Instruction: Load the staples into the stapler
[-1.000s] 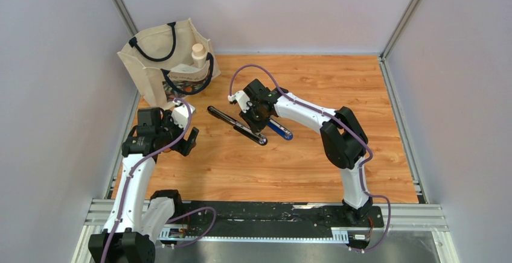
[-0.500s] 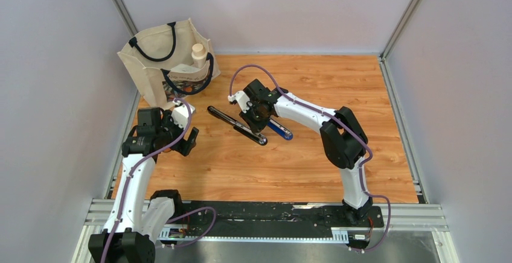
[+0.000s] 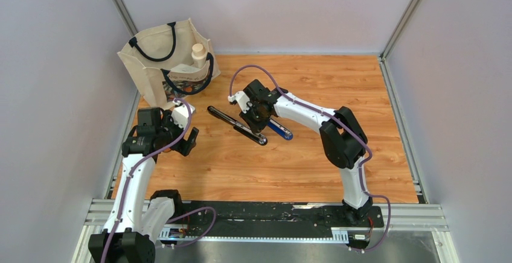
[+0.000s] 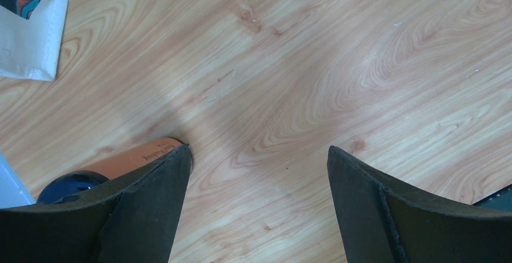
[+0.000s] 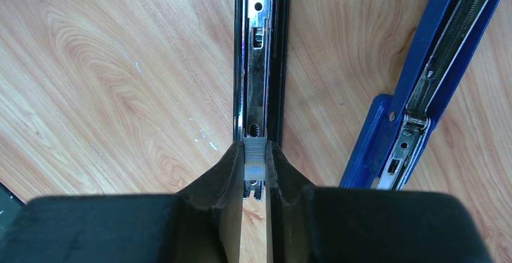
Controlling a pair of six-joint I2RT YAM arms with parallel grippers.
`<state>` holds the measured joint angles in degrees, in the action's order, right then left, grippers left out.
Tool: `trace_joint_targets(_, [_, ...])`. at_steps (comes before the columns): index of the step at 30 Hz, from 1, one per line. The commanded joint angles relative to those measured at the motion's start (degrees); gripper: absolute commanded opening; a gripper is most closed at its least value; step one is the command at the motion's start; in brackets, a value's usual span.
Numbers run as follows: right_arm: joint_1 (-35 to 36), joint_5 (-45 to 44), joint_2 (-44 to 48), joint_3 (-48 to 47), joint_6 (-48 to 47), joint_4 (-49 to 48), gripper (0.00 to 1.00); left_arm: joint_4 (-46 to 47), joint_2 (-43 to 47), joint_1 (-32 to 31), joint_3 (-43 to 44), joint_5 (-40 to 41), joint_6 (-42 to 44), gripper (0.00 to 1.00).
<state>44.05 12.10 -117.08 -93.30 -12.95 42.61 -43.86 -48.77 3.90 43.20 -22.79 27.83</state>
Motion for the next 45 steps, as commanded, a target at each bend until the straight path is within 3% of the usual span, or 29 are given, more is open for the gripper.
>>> trace_joint_targets(1, [-0.11, 0.29, -1.05, -0.83, -0.76, -0.16, 0.15, 1.49, 0.17, 0.32, -0.05, -0.33, 0.91, 0.91])
trace_joint_targets(21, [-0.11, -0.23, 5.28, 0.57, -0.50, -2.09, 0.15, 1.49, 0.08, 0.32, -0.13, -0.24, 0.91, 0.91])
trace_joint_targets(45, [-0.11, 0.21, -0.43, -1.19, -0.41, 0.10, 0.15, 1.58, 0.08, 0.32, -0.13, -0.42, 0.99, 0.92])
